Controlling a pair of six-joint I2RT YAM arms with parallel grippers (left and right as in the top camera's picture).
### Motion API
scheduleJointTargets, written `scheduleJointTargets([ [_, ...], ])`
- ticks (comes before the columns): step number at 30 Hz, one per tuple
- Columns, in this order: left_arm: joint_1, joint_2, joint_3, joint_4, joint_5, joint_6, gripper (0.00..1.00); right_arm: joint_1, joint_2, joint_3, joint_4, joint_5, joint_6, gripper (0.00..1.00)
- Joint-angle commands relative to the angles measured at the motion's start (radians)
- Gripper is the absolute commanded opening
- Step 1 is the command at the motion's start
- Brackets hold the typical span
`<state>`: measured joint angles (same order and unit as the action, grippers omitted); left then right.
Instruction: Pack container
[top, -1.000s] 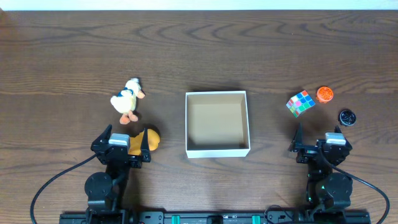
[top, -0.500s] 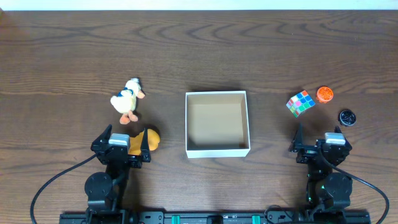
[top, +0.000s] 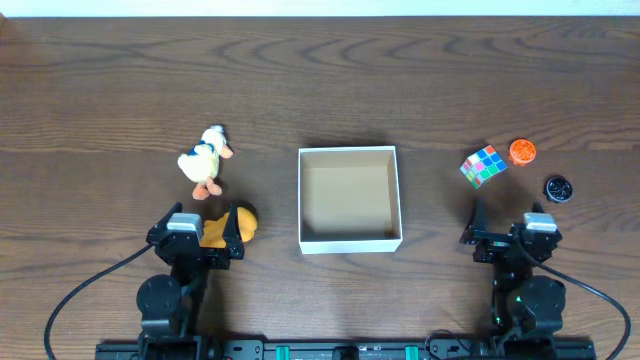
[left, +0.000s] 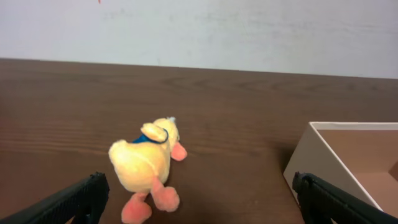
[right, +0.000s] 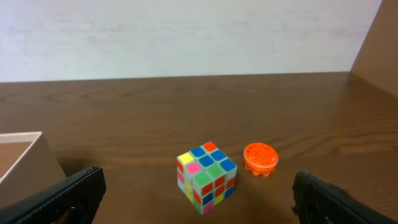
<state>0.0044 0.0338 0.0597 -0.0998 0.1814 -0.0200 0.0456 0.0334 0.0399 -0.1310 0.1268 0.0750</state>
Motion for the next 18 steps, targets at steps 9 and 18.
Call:
scheduleJointTargets([
  [9, -0.003, 0.157, 0.117, -0.003, 0.017, -0.020, 0.98, 0.007, 0.205, 0.124, -0.010, -0.016, 0.025, 0.99],
  [18, -0.003, 0.472, 0.433, -0.144, 0.017, -0.072, 0.98, 0.007, 0.484, 0.416, -0.246, -0.079, 0.038, 0.99],
])
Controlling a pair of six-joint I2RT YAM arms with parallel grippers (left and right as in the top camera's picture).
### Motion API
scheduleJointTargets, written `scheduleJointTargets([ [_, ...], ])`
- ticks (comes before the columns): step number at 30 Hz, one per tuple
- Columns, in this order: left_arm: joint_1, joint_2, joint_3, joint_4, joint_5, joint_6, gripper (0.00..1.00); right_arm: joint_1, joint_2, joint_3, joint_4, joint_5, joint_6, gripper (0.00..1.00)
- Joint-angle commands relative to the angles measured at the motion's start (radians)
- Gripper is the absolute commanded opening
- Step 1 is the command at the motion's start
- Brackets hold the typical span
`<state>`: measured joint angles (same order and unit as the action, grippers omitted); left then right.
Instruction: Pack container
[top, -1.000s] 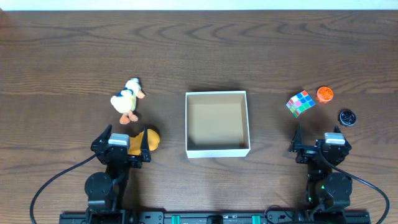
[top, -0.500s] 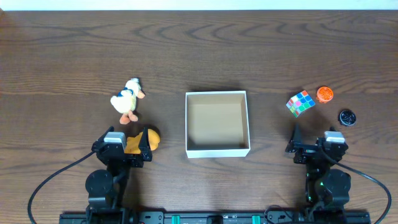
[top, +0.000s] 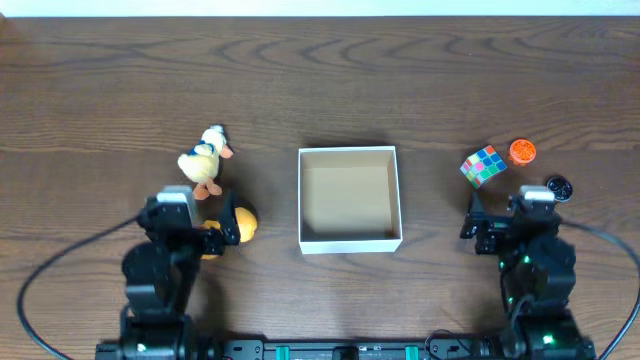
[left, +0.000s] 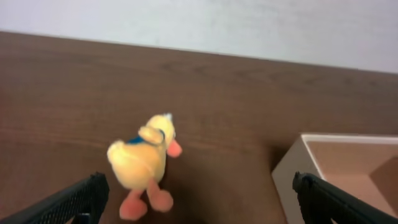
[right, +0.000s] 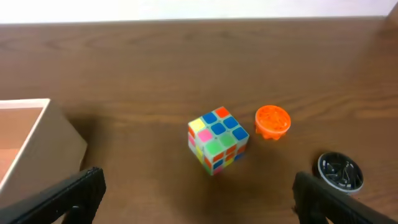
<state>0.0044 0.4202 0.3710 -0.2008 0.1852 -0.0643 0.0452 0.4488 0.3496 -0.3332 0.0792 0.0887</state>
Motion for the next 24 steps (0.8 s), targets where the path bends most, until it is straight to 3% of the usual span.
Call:
scheduleJointTargets([
  [1, -0.003, 0.129, 0.173, -0.085, 0.013, -0.028, 0.98, 0.007, 0.108, 0.154, -0.089, -0.032, 0.037, 0.99],
  [11, -0.003, 0.588, 0.692, -0.555, 0.014, -0.019, 0.98, -0.010, 0.530, 0.637, -0.577, -0.173, 0.032, 0.99],
  [17, -0.003, 0.722, 0.870, -0.724, 0.014, -0.020, 0.98, -0.010, 0.705, 0.896, -0.804, -0.249, -0.019, 0.99],
  [21, -0.003, 0.723, 0.872, -0.708, 0.013, -0.019, 0.98, -0.036, 0.775, 0.994, -0.828, -0.222, 0.142, 0.99],
  [24, -0.003, 0.723, 0.872, -0.707, 0.013, -0.020, 0.98, -0.070, 0.843, 1.032, -0.867, -0.114, 0.439, 0.99],
])
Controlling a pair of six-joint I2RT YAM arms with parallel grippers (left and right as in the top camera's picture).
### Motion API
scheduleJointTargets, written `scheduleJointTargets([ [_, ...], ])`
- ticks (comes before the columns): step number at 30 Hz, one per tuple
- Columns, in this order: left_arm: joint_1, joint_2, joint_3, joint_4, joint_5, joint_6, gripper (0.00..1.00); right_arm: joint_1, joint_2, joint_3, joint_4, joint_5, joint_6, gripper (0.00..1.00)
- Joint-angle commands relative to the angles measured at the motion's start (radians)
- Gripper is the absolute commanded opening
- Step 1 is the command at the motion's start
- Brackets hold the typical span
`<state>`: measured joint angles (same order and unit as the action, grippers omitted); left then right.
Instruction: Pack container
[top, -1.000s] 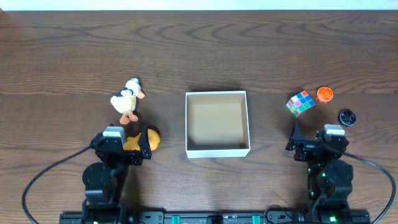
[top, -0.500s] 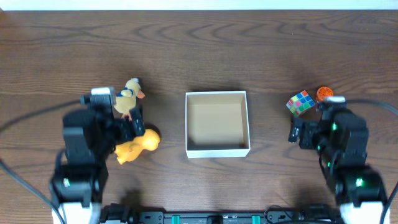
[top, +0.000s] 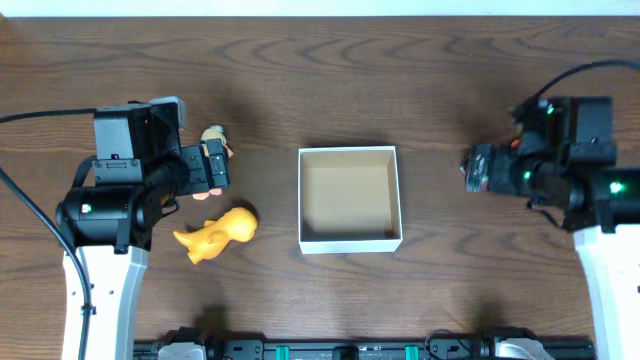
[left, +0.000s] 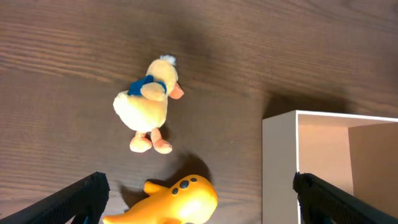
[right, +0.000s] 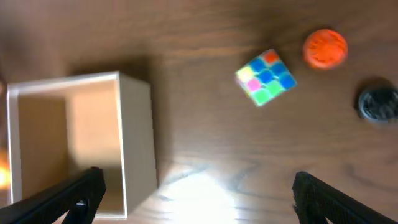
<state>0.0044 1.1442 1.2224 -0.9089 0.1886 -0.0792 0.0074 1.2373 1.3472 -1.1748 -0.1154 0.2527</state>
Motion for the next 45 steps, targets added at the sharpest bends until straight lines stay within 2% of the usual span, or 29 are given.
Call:
scheduleJointTargets([
  [1, -0.003, -0.001, 0.021, 0.000, 0.010, -0.005, 0.98, -0.040, 0.077, 0.037, -0.031, 0.095, 0.314, 0.99],
  [5, -0.003, -0.001, 0.021, -0.003, 0.010, -0.005, 0.98, -0.062, 0.204, 0.037, -0.029, 0.144, 0.410, 0.99],
  [14, -0.003, 0.008, 0.021, -0.018, 0.010, -0.021, 0.98, -0.066, 0.463, 0.037, 0.127, 0.122, 0.429, 0.99],
  [18, -0.003, 0.012, 0.020, -0.028, 0.010, -0.021, 0.98, -0.073, 0.506, 0.037, 0.179, 0.146, 0.473, 0.99],
  [36, -0.003, 0.014, 0.019, -0.032, 0.010, -0.021, 0.98, -0.113, 0.689, 0.037, 0.357, 0.142, 0.494, 0.99],
  [45, -0.003, 0.014, 0.019, -0.032, 0.010, -0.020, 0.98, -0.113, 0.757, 0.037, 0.367, 0.134, 0.495, 0.99],
])
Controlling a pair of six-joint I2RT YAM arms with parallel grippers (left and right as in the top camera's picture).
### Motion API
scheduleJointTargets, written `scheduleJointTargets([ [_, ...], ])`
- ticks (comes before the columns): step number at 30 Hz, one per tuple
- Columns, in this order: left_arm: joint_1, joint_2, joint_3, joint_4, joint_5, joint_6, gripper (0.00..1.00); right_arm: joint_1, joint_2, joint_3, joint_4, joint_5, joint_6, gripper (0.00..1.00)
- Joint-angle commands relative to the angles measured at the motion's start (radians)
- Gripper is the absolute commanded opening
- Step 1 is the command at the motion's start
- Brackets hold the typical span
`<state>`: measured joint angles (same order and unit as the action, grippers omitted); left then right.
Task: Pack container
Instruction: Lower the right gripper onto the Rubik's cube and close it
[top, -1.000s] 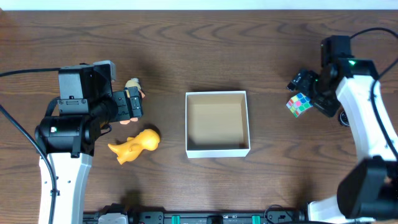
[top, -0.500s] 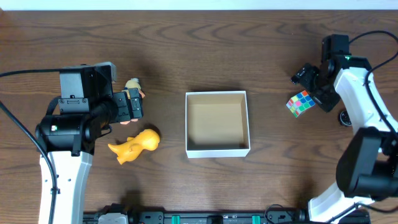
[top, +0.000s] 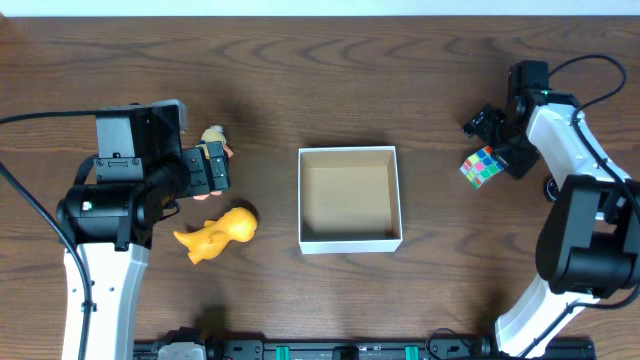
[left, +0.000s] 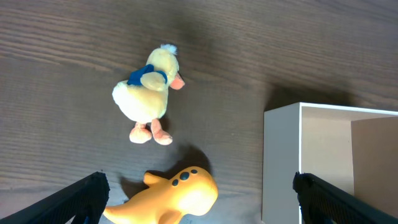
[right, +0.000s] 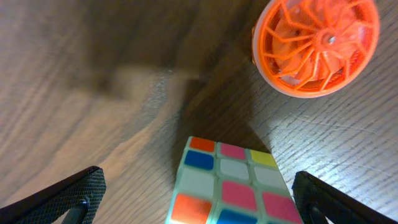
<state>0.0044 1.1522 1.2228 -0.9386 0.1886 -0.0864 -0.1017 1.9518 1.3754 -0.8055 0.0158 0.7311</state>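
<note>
An open white box (top: 350, 243) stands mid-table, nothing showing inside. Left of it lie a plush duck (left: 149, 93) and an orange toy animal (left: 171, 200). My left gripper (left: 199, 186) hangs open high above these two, by the duck (top: 214, 136) in the overhead view. At the right, a colour cube (right: 233, 186) lies beside an orange ribbed disc (right: 316, 46). My right gripper (right: 198, 186) is open, low over the cube (top: 482, 167), one finger on each side of it and nothing held.
A small black round object (top: 551, 186) peeks out beside the right arm, just right of the cube. The right arm (top: 570, 150) reaches in from the front right corner. The left arm (top: 100, 260) stands over the table's left front.
My right gripper has come down from high between the box and the cube to close over the cube, by the orange disc. My left gripper has barely shifted. No object has moved.
Both grippers began open and low at the front edge, the left facing the duck, the right facing the cube. They then rose a little, then stood high, looking straight down. Now the right one is down at the cube; the left stays high.
</note>
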Motion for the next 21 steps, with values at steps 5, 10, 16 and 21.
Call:
scheduleJointTargets([
  [5, -0.003, 0.006, 0.019, -0.003, 0.010, -0.013, 0.98, -0.002, 0.071, 0.008, -0.013, -0.006, 0.016, 0.99],
  [10, -0.003, 0.006, 0.019, -0.002, 0.010, -0.013, 0.98, -0.002, 0.074, 0.008, -0.041, -0.014, 0.016, 0.99],
  [16, -0.003, 0.006, 0.019, -0.003, 0.010, -0.013, 0.98, -0.002, 0.074, 0.008, -0.077, -0.032, 0.016, 0.89],
  [21, -0.003, 0.006, 0.019, -0.003, 0.010, -0.013, 0.98, -0.002, 0.074, 0.008, -0.085, -0.043, 0.016, 0.69],
])
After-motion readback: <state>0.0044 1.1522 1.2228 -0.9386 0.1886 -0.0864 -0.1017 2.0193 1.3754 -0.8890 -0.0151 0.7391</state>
